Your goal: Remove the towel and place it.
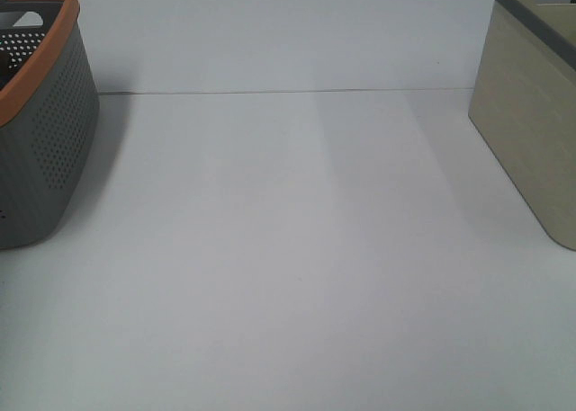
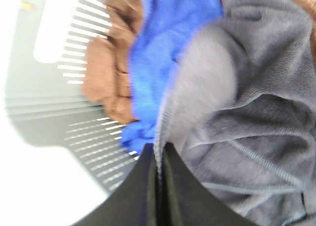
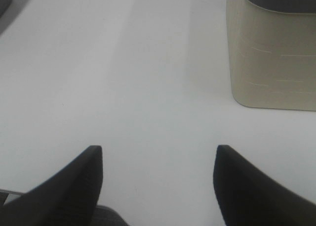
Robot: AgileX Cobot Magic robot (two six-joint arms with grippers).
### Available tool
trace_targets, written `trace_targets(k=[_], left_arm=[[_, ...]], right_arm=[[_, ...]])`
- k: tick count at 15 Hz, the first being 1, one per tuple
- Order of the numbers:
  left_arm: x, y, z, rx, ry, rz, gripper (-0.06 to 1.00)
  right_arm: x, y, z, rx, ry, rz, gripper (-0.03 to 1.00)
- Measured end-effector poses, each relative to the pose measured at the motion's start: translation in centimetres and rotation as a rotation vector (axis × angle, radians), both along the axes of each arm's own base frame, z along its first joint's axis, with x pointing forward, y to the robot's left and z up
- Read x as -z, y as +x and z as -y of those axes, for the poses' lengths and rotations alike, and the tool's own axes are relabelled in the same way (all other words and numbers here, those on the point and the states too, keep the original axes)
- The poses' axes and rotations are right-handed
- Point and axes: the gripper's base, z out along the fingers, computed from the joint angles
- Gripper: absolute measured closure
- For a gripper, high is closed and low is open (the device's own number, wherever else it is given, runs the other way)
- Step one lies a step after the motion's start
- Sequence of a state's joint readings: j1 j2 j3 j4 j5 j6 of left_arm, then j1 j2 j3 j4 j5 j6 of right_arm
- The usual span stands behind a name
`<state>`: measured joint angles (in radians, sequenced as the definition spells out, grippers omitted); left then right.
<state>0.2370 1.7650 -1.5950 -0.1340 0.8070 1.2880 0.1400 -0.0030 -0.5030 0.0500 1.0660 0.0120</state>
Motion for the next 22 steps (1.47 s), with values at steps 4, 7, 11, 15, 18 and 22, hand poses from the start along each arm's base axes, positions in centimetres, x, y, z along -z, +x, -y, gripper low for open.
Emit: trace_targets(k=[4, 7, 11, 15, 18, 22], left_arm=[[-6.9, -4.0, 1.0, -0.003, 0.043, 0.192, 0.94], [-11.8, -6.5, 2.3, 0.000, 0.066, 0.418, 0.94], [-18.0, -8.0, 6.5, 0.108, 0.066, 0.678, 0.94], [-22.2, -9.0, 10.4, 0.228, 0.034, 0.819, 0.94], [-23.2, -8.5, 14.1, 0.341, -0.020, 0.858, 0.94], [-19.3, -5.4, 20.6, 0.508, -0.088, 0.715, 0.94]], right_arm=[[0.0, 0.0, 0.0, 0.000, 0.000, 0.000, 0.32], [0.0, 0.0, 0.0, 0.000, 0.000, 0.000, 0.32], [0.0, 0.0, 0.0, 0.000, 0.000, 0.000, 0.32], [0.0, 0.0, 0.0, 0.000, 0.000, 0.000, 0.32], [0.0, 0.0, 0.0, 0.000, 0.000, 0.000, 0.32], [-1.1, 2.3, -0.6, -0.016, 0.023, -0.048, 0.32]])
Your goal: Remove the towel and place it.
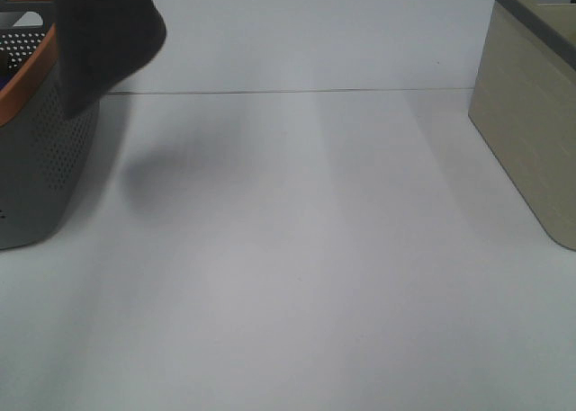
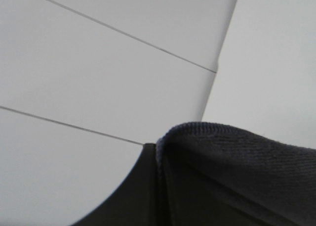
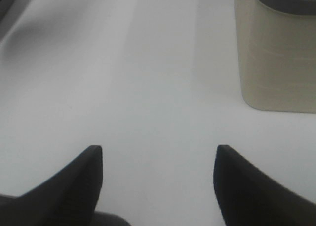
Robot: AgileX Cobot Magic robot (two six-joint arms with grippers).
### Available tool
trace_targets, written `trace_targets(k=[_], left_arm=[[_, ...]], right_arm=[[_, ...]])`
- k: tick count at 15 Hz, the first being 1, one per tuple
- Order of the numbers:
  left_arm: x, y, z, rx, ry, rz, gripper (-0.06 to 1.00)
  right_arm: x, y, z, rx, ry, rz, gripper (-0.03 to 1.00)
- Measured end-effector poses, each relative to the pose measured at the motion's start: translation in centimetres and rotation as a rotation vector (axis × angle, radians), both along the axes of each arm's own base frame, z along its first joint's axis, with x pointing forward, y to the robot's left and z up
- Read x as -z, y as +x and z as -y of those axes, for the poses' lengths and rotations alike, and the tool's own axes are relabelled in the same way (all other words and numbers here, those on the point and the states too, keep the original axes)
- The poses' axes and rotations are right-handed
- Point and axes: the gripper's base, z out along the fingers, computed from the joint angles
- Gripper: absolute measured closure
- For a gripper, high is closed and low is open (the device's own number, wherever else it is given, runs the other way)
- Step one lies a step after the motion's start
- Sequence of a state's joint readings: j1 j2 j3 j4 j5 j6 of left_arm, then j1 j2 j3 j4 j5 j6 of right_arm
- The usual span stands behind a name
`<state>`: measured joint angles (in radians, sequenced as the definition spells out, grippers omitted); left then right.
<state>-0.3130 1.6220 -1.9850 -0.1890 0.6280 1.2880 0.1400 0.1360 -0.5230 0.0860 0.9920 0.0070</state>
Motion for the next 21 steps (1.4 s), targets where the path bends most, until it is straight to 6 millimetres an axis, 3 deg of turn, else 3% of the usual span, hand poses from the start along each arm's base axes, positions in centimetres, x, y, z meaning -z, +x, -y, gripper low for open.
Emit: trace_targets(k=[4, 9, 10, 17, 21], left_arm=[[4.0, 1.9, 5.7, 0.123, 0.044, -0.098, 0.94], [7.0, 3.1, 9.1, 0.194, 0.130, -0.118, 0.94], [7.1, 2.9, 10.2, 0.223, 0.152, -0.079, 0.94], [6.8, 1.7, 12.1, 0.334, 0.324, 0.071, 0.94], [7.3, 1.0, 12.8, 0.395, 0.374, 0.046, 0.94]], right_arm=[[-1.3, 4.6, -1.5, -0.091, 0.024, 0.028, 0.32], [-1.3, 9.8, -3.4, -0.233, 0.042, 0.062, 0.32], [-0.8, 11.8, -4.2, -0.294, 0.047, 0.066, 0.32], [0.7, 16.6, -6.9, -0.518, 0.183, 0.153, 0.32], [1.1, 18.9, -8.0, -0.638, 0.172, 0.202, 0.32]])
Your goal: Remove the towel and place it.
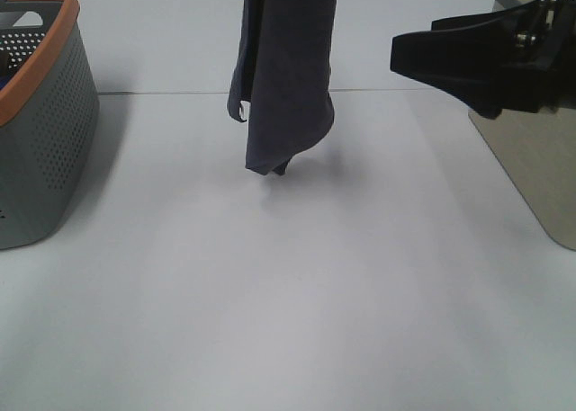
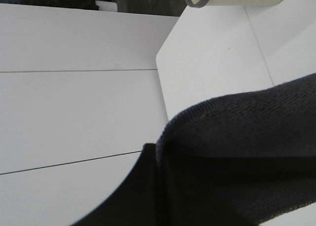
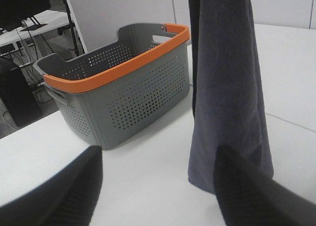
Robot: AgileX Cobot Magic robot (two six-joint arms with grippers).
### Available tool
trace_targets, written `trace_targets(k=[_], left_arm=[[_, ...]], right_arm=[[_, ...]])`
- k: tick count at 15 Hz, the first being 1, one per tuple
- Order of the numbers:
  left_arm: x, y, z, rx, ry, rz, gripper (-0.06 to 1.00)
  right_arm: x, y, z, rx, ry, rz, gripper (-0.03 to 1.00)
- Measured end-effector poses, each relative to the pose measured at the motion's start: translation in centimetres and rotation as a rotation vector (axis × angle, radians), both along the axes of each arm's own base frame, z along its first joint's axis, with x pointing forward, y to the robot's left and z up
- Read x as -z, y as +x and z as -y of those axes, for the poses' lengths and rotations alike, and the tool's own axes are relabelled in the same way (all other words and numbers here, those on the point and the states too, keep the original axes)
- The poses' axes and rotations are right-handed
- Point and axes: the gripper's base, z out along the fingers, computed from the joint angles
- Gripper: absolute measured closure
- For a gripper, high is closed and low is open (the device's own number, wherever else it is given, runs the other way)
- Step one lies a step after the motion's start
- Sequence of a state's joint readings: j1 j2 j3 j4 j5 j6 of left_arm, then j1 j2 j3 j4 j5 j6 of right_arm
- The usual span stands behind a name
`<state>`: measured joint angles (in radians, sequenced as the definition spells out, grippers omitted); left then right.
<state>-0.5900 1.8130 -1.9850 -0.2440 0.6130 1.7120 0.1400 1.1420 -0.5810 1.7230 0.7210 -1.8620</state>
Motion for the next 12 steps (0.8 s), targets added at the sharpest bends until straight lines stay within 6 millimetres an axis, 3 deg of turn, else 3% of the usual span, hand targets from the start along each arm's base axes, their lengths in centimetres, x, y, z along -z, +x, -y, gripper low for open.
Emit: trace_targets(k=[6, 12], left_arm=[[0.5, -0.9, 0.8, 0.061, 0.057, -0.021, 0.94], [0.4, -1.7, 1.9, 0.122, 0.082, 0.012, 0.94]], right_arm=[[-0.3, 6.6, -1.1, -0.026, 0.002, -0.009, 0.32], [0.5, 10.8, -2.5, -0.134, 0.049, -0.017, 0.32]])
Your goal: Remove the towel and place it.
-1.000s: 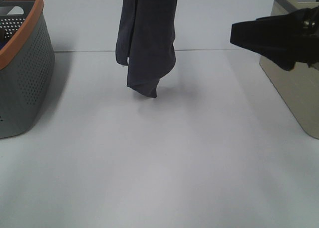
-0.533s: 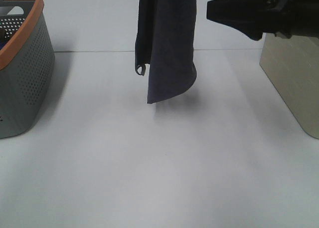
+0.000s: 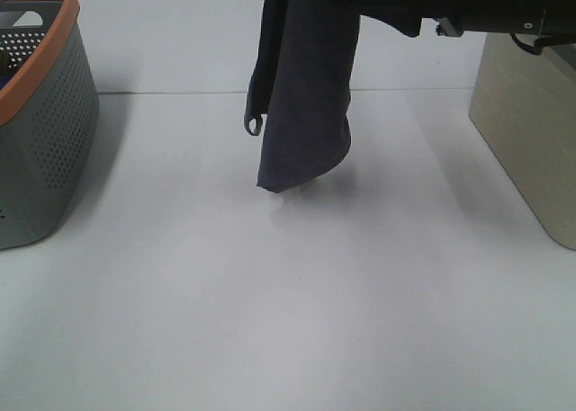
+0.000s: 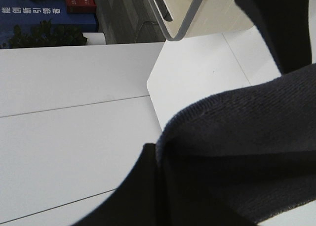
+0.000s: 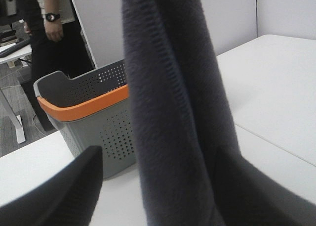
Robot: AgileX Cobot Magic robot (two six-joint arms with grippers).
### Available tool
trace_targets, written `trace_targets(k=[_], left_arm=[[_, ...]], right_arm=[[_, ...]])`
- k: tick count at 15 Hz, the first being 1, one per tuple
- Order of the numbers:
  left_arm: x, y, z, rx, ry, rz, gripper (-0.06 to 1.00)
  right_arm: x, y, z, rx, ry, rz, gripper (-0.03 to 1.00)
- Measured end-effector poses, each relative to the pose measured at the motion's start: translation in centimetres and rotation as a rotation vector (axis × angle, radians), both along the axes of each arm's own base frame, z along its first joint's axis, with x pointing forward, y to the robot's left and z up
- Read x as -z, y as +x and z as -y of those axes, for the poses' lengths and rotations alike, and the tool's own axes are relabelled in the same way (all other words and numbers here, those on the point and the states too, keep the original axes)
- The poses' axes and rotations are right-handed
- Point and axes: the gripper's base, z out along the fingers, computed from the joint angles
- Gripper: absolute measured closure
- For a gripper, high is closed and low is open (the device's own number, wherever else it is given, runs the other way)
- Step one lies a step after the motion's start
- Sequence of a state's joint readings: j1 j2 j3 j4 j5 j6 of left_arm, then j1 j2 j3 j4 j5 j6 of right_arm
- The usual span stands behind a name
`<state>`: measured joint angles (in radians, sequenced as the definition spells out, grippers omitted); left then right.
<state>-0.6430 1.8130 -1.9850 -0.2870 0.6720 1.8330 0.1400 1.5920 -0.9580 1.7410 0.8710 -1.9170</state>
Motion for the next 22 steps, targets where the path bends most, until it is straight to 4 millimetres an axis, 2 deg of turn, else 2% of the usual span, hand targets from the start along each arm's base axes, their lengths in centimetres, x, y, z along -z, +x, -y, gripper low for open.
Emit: trace_targets(k=[3, 11, 14, 20, 22], left_arm=[[-0.1, -0.5, 0.6, 0.025, 0.006, 0.022, 0.94], [-0.4, -0.2, 0.6, 0.010, -0.011, 0.065, 0.94], [-0.4, -0.2, 0.6, 0.010, -0.011, 0.065, 0.94], [-0.4, -0.2, 0.6, 0.006, -0.018, 0.057, 0.94], [-0.4, -0.2, 0.6, 0.006, -0.018, 0.057, 0.94]], right_arm=[[0.9, 1.1, -0.3, -0.022, 0.013, -0.025, 0.32], [2.9, -2.2, -1.1, -0.405, -0.088, -0.228, 0.32], [3.4, -1.9, -1.2, -0.408, -0.078, -0.240, 0.34], [7.9, 0.1, -1.5, -0.380, -0.049, -0.297, 0.35], [9.3, 0.1, -1.1, -0.386, -0.152, -0.314, 0.36]])
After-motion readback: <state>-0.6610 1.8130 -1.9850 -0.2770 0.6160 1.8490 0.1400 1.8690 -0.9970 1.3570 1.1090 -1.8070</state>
